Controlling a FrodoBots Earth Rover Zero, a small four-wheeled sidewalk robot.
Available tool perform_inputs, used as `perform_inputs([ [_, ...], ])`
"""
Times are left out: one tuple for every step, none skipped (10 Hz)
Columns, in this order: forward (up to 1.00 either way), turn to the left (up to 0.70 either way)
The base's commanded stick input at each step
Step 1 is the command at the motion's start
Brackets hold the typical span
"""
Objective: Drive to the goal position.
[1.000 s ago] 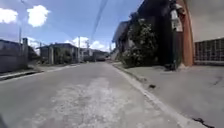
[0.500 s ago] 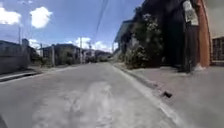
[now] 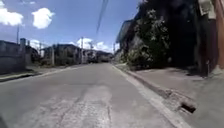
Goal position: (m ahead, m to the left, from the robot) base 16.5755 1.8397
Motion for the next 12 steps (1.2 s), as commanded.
perform_inputs([
  [0.85,0.00],
  [0.85,0.00],
  [0.85,0.00],
  [0.85,0.00],
  [0.85,0.00],
  [0.85,0.00],
  [0.85,0.00],
  [0.85,0.00],
  [0.85,0.00],
  [0.85,0.00],
  [0.85,0.04],
  [0.85,0.00],
])
